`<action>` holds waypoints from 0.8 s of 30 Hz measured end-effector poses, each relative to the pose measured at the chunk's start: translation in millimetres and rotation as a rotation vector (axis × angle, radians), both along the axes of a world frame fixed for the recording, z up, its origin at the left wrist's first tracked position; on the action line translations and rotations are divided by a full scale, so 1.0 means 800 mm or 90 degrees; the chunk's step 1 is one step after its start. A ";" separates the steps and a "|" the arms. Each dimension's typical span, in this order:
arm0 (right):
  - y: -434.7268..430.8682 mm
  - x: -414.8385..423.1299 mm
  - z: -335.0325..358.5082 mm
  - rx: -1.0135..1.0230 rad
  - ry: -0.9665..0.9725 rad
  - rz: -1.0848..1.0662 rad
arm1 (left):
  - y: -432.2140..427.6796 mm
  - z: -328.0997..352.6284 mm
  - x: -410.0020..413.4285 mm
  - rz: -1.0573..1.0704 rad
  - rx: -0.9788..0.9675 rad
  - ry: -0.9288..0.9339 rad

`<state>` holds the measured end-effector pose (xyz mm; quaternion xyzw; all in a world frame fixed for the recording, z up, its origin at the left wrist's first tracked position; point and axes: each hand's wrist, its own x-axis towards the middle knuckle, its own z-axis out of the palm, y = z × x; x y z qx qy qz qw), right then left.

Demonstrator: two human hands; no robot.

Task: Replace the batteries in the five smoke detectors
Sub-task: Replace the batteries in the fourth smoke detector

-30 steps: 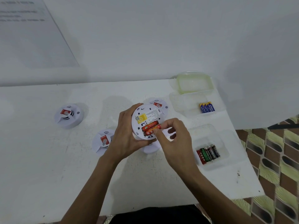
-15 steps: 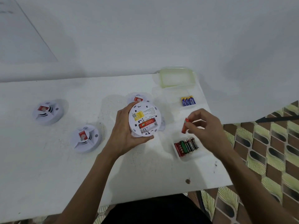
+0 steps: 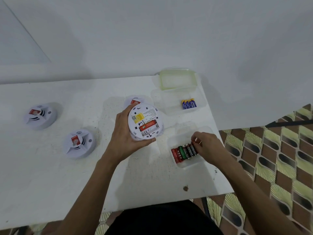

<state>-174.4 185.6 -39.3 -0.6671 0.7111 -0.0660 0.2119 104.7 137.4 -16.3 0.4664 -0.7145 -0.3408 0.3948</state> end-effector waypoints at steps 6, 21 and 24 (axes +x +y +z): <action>-0.004 -0.004 0.034 0.004 -0.018 -0.009 | 0.004 0.002 0.006 0.010 0.003 -0.010; -0.022 0.171 0.090 -0.332 -0.186 0.133 | 0.016 0.040 0.018 0.010 0.001 -0.016; -0.024 0.169 0.087 -0.354 -0.157 0.243 | 0.019 0.046 0.020 0.002 0.017 -0.028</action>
